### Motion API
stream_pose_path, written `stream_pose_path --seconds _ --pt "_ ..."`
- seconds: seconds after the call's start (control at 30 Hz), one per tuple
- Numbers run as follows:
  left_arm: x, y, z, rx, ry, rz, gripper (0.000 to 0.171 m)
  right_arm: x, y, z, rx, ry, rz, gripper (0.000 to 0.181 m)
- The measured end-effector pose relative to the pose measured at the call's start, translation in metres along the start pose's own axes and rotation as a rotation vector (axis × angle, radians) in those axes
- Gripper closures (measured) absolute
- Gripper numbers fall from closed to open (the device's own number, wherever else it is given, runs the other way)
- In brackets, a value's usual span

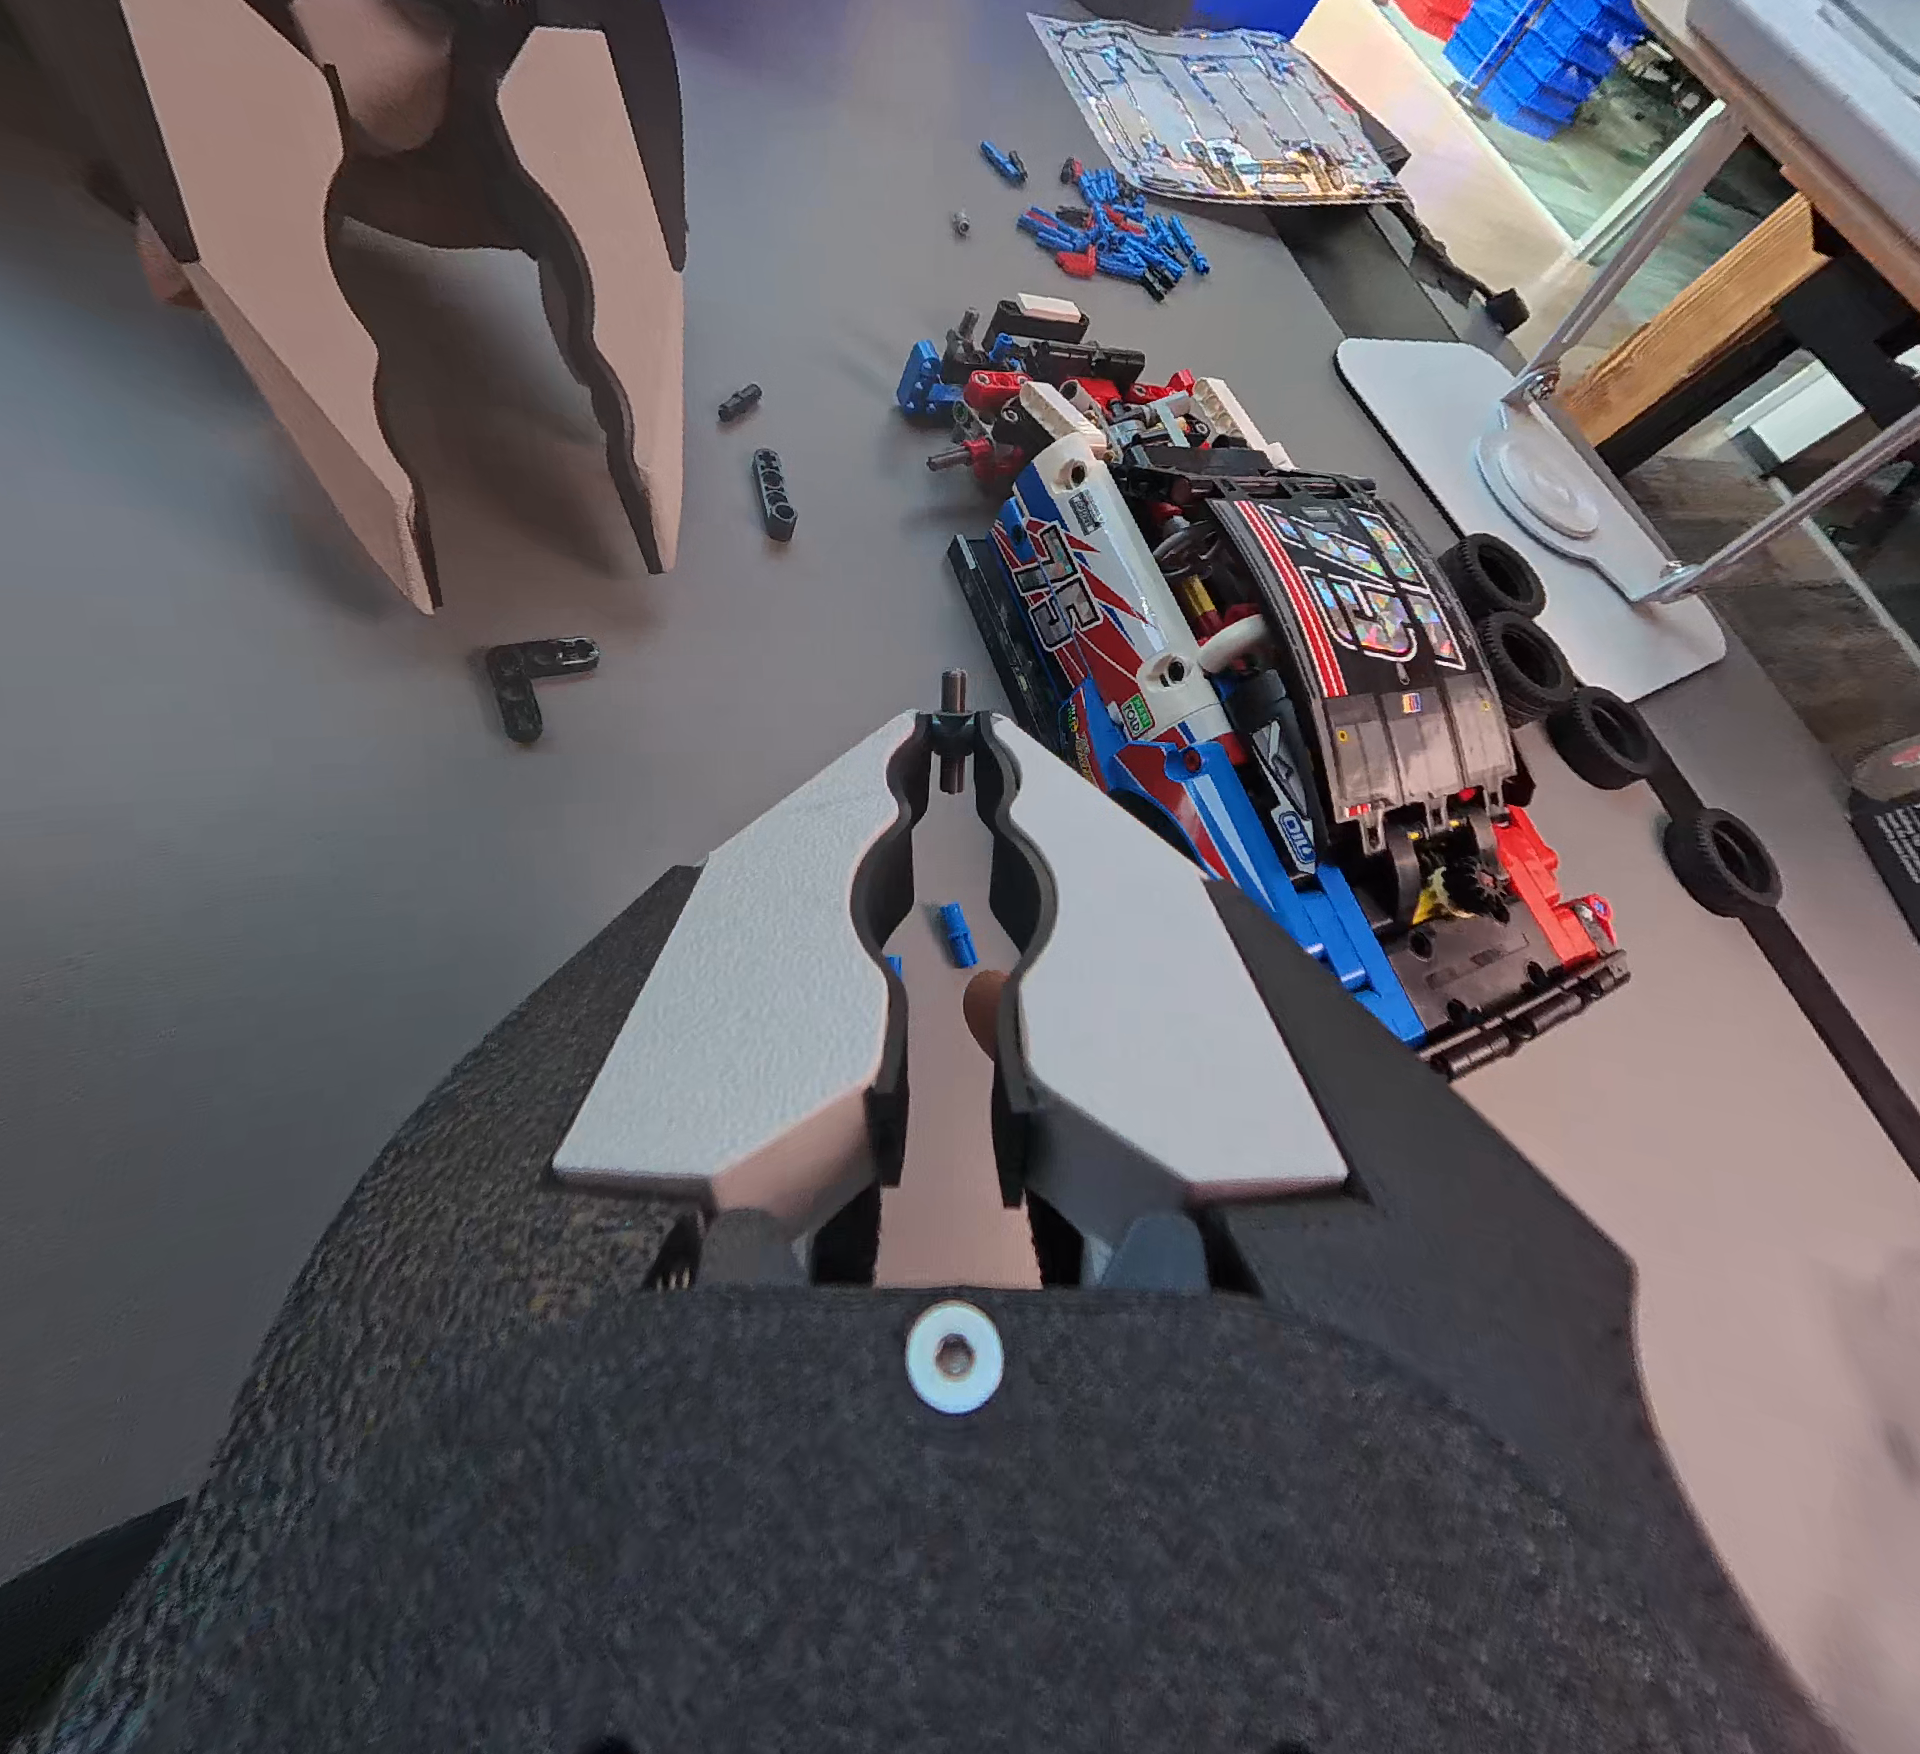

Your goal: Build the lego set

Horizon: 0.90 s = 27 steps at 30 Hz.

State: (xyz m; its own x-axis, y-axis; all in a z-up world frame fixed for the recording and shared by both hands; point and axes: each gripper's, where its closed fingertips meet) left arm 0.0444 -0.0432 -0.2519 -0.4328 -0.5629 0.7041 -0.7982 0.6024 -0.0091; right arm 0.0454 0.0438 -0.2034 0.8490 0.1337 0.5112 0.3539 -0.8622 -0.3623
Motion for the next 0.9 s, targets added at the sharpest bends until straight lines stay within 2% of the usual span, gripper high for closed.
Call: stream_pose_path --seconds 0.13,0.27,0.4,0.53,0.63,0.73,0.8,0.9 --pt "-0.001 -0.001 -0.005 -0.027 -0.015 -0.011 0.134 -0.002 0.012 0.000 0.003 0.010 -0.057 0.176" --pt "0.008 0.003 -0.029 -0.052 -0.146 -0.053 0.139 -0.004 0.036 -0.011 -0.004 -0.040 -0.177 0.176" --pt "0.018 0.003 -0.046 -0.074 -0.259 -0.069 0.152 -0.005 0.059 -0.021 0.013 -0.070 -0.267 0.176" --pt "0.016 -0.004 -0.046 -0.115 -0.253 -0.058 0.157 -0.008 0.074 -0.022 0.038 -0.066 -0.320 0.176" --pt "0.014 -0.011 -0.043 -0.118 -0.244 -0.021 0.168 -0.009 0.080 -0.025 0.044 -0.069 -0.339 0.176" --pt "0.012 -0.012 -0.041 -0.109 -0.234 -0.011 0.168 -0.010 0.082 -0.024 0.047 -0.063 -0.346 0.176" --pt "0.013 -0.009 -0.043 -0.041 -0.245 -0.003 0.169 -0.010 0.080 -0.025 0.046 -0.067 -0.329 0.176" --pt "0.020 0.002 -0.050 0.224 -0.321 0.087 0.169 -0.010 0.069 -0.032 0.052 -0.109 -0.254 0.175"
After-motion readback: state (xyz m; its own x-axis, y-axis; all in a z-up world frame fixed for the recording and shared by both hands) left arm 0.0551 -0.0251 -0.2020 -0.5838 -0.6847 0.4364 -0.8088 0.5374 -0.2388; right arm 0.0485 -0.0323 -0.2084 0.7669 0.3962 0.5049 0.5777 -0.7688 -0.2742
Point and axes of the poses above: each gripper's, where its closed fingertips meet, x back along the fingers, z out of its underside, y = z × x across the jaws, and after that the axes turned 4 degrees about y, right-handed
